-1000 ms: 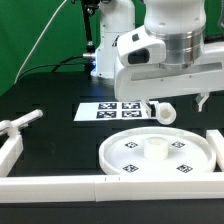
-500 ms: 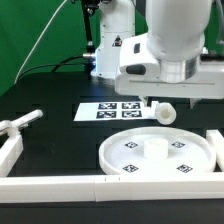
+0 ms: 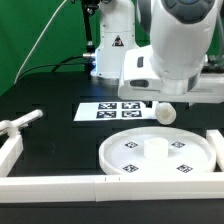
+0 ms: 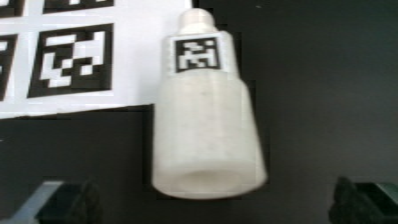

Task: Assemble round table

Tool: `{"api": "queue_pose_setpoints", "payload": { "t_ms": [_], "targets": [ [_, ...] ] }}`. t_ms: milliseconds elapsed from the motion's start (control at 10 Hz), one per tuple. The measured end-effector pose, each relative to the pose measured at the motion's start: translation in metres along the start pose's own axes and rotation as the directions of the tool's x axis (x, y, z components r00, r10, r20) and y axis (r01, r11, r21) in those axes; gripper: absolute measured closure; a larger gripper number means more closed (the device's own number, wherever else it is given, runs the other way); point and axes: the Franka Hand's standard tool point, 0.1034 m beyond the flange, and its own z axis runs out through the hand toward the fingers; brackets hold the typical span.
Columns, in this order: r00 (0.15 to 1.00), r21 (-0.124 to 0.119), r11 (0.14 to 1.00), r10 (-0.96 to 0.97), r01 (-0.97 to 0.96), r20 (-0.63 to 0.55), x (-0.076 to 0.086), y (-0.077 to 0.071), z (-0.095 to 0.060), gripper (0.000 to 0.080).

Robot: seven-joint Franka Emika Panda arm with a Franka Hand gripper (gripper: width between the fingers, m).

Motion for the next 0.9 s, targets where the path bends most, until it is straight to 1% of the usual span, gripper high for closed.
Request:
{"api": "queue_pose_setpoints", "payload": {
  "t_ms": [100,200,300,400,500,600,700,900],
  "targets": [
    [0.998,-0.026,0.998,-0.064,0.064,0.011,-0.0006,-0.0002,0.0012,0.0151],
    [0.998,-0.022,0.998,-0.060,0.060,0.010,-0.0006,-0.0023,0.0014,0.0151],
    [0.998,-0.021,0.998,-0.059,0.059,0.011,-0.0004,-0.0014,0.0015,0.0151],
    [0.999,-0.024,0.999,-0.038,0.039,0.037,-0.0025,-0.0007,0.0019,0.0151],
    [0.996,-0.031,0.999,-0.008,0.011,0.094,-0.0013,0.0001,0.0006,0.0151],
    [0.992,-0.034,0.999,0.004,0.000,0.124,0.0032,-0.0001,-0.0004,0.0151],
    [0.992,-0.032,0.999,0.005,-0.001,0.123,0.0058,0.0002,-0.0005,0.0151],
    [0.992,-0.032,0.999,0.004,0.000,0.123,0.0058,0.0002,-0.0004,0.0151]
  ]
}}
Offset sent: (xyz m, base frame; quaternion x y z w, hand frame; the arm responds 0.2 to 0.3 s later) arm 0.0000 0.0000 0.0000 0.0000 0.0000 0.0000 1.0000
